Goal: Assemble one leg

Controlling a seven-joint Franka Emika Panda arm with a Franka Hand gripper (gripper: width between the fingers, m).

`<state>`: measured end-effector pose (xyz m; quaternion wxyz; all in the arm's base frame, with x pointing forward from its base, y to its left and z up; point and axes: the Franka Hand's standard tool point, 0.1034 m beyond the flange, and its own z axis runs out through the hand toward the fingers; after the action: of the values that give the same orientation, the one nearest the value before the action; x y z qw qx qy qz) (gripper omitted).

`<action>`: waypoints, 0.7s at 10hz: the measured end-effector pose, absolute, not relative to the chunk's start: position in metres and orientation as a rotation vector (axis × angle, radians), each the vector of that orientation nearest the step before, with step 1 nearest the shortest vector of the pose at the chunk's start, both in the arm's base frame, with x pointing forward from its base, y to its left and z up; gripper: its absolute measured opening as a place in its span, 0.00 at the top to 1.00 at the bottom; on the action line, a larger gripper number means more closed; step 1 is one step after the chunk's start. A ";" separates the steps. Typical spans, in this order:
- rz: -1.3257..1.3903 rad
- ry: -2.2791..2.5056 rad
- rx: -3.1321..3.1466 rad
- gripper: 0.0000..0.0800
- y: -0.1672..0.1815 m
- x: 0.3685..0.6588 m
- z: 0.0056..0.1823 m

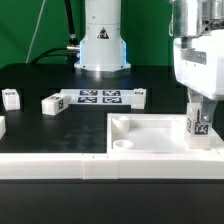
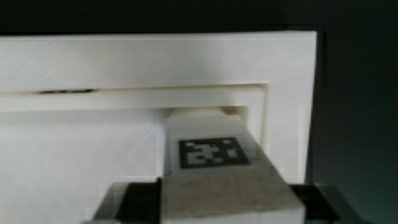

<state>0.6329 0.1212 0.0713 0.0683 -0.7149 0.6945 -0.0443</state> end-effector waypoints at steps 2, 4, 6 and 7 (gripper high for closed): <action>-0.142 2.017 -2.229 0.35 0.124 0.633 0.071; -0.164 1.646 -2.547 0.20 0.126 0.632 0.072; -0.184 1.311 -2.750 0.19 0.125 0.632 0.071; -0.192 1.172 -2.820 0.19 0.123 0.632 0.071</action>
Offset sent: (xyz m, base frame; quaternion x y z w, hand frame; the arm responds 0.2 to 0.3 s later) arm 0.0009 0.0126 0.0004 -0.0275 -0.0045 -0.3833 0.9232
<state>0.6322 0.1225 0.0714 0.0410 -0.9209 0.3826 -0.0626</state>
